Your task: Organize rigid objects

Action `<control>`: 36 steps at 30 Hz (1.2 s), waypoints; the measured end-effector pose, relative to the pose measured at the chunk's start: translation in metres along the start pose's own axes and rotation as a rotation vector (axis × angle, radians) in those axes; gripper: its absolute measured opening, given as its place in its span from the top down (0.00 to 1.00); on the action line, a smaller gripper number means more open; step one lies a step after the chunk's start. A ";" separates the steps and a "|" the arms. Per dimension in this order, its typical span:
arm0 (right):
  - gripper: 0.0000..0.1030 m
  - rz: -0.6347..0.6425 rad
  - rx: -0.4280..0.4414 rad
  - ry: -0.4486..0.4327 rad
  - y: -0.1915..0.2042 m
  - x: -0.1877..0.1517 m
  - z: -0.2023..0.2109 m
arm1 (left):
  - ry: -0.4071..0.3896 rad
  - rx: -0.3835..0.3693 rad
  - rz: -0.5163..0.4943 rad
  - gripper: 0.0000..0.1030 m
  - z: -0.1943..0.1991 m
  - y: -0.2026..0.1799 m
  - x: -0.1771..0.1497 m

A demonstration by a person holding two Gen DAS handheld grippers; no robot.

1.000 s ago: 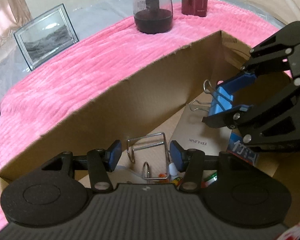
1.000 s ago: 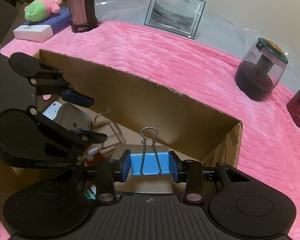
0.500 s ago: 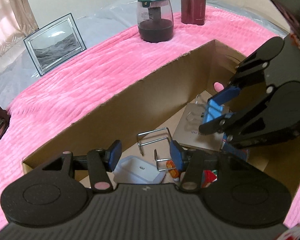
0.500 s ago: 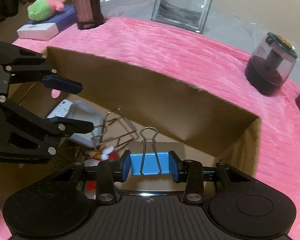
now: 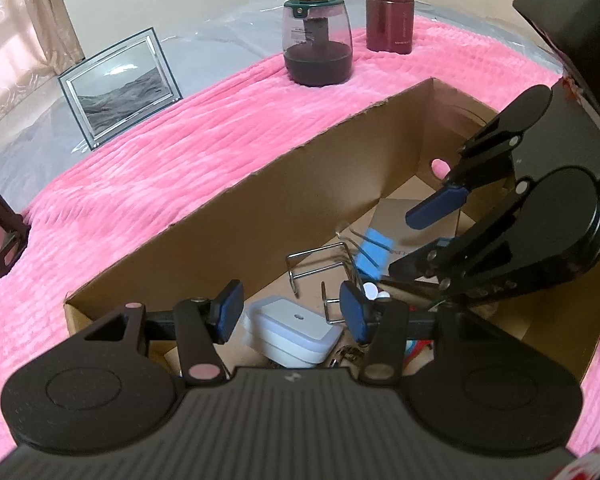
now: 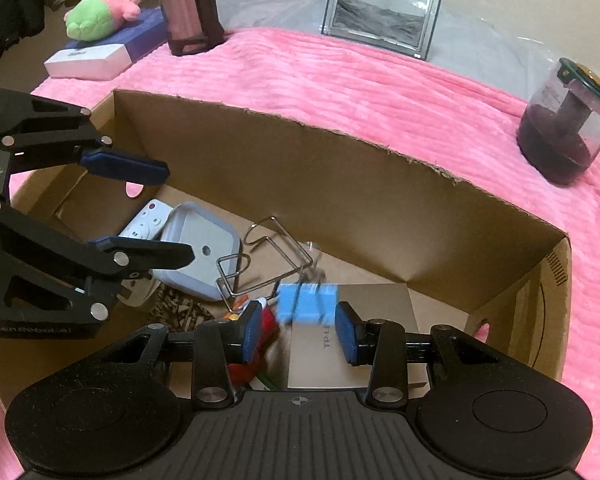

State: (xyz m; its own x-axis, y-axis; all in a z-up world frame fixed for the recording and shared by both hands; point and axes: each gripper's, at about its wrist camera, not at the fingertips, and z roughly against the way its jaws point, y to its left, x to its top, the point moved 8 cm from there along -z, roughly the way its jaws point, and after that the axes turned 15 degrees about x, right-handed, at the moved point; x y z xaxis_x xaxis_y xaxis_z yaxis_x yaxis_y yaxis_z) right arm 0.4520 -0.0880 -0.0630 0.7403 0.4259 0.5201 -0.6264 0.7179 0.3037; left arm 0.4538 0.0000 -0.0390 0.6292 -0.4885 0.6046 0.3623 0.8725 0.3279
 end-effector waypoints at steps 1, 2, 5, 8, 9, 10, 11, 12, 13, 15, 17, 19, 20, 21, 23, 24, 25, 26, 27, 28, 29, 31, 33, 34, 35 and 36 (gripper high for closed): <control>0.64 0.000 -0.003 0.000 0.000 0.000 0.001 | -0.001 -0.001 0.004 0.53 0.001 0.001 -0.001; 0.64 -0.001 -0.006 -0.001 0.000 -0.001 0.002 | -0.003 -0.001 0.006 0.53 0.002 0.001 -0.001; 0.64 -0.006 -0.007 -0.003 0.001 -0.003 0.005 | -0.007 0.003 0.011 0.53 0.007 0.002 -0.003; 0.64 -0.009 -0.013 -0.012 0.003 -0.004 0.010 | -0.012 0.006 0.029 0.53 0.014 0.004 -0.005; 0.64 -0.010 -0.013 -0.016 0.005 -0.005 0.012 | -0.013 0.006 0.040 0.52 0.017 0.005 -0.005; 0.64 -0.008 -0.016 -0.019 0.007 -0.005 0.015 | -0.014 0.006 0.050 0.52 0.019 0.006 -0.005; 0.64 -0.005 -0.020 -0.021 0.009 -0.006 0.018 | -0.016 0.007 0.061 0.52 0.023 0.007 -0.005; 0.64 -0.003 -0.020 -0.024 0.011 -0.006 0.020 | -0.017 0.009 0.072 0.51 0.027 0.008 -0.006; 0.64 -0.002 -0.020 -0.027 0.014 -0.007 0.024 | -0.018 0.013 0.080 0.50 0.032 0.009 -0.007; 0.64 0.000 -0.023 -0.036 0.019 -0.008 0.032 | -0.023 0.024 0.088 0.49 0.041 0.010 -0.008; 0.64 -0.001 -0.020 -0.043 0.025 -0.010 0.040 | -0.029 0.036 0.098 0.47 0.051 0.011 -0.009; 0.64 -0.005 -0.023 -0.049 0.030 -0.014 0.049 | -0.030 0.052 0.105 0.44 0.062 0.012 -0.012; 0.64 -0.008 -0.025 -0.050 0.033 -0.015 0.053 | -0.031 0.056 0.108 0.43 0.066 0.012 -0.014; 0.64 -0.011 -0.027 -0.051 0.035 -0.017 0.057 | -0.030 0.061 0.112 0.43 0.071 0.012 -0.015; 0.64 -0.017 -0.027 -0.054 0.041 -0.021 0.066 | -0.031 0.071 0.121 0.41 0.081 0.013 -0.017; 0.64 -0.020 -0.029 -0.057 0.043 -0.023 0.070 | -0.032 0.076 0.125 0.40 0.086 0.013 -0.019; 0.64 -0.022 -0.030 -0.059 0.046 -0.024 0.074 | -0.034 0.082 0.129 0.40 0.092 0.013 -0.020; 0.63 -0.023 -0.028 -0.065 0.049 -0.026 0.079 | -0.036 0.088 0.133 0.37 0.096 0.014 -0.021; 0.62 -0.023 -0.028 -0.071 0.052 -0.028 0.084 | -0.040 0.094 0.140 0.34 0.100 0.014 -0.023; 0.58 -0.024 -0.028 -0.076 0.055 -0.030 0.088 | -0.045 0.098 0.149 0.33 0.106 0.013 -0.024; 0.51 -0.025 -0.029 -0.083 0.059 -0.033 0.092 | -0.048 0.099 0.154 0.32 0.110 0.012 -0.026; 0.44 -0.027 -0.029 -0.094 0.066 -0.039 0.099 | -0.051 0.100 0.169 0.31 0.119 0.011 -0.029; 0.40 -0.031 -0.026 -0.105 0.071 -0.045 0.107 | -0.053 0.102 0.185 0.28 0.127 0.010 -0.032; 0.38 -0.034 -0.023 -0.109 0.074 -0.048 0.110 | -0.056 0.104 0.194 0.27 0.132 0.010 -0.034; 0.36 -0.038 -0.019 -0.114 0.076 -0.052 0.113 | -0.059 0.107 0.203 0.24 0.137 0.010 -0.036; 0.35 -0.041 -0.019 -0.118 0.078 -0.054 0.116 | -0.062 0.108 0.213 0.23 0.141 0.009 -0.037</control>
State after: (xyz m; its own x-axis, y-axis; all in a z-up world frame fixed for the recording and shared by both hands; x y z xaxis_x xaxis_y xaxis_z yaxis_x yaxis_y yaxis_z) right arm 0.3351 -0.1190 0.0250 0.7307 0.3294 0.5980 -0.5907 0.7442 0.3119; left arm 0.3371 0.0277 0.0438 0.6387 -0.2949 0.7107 0.1482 0.9535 0.2624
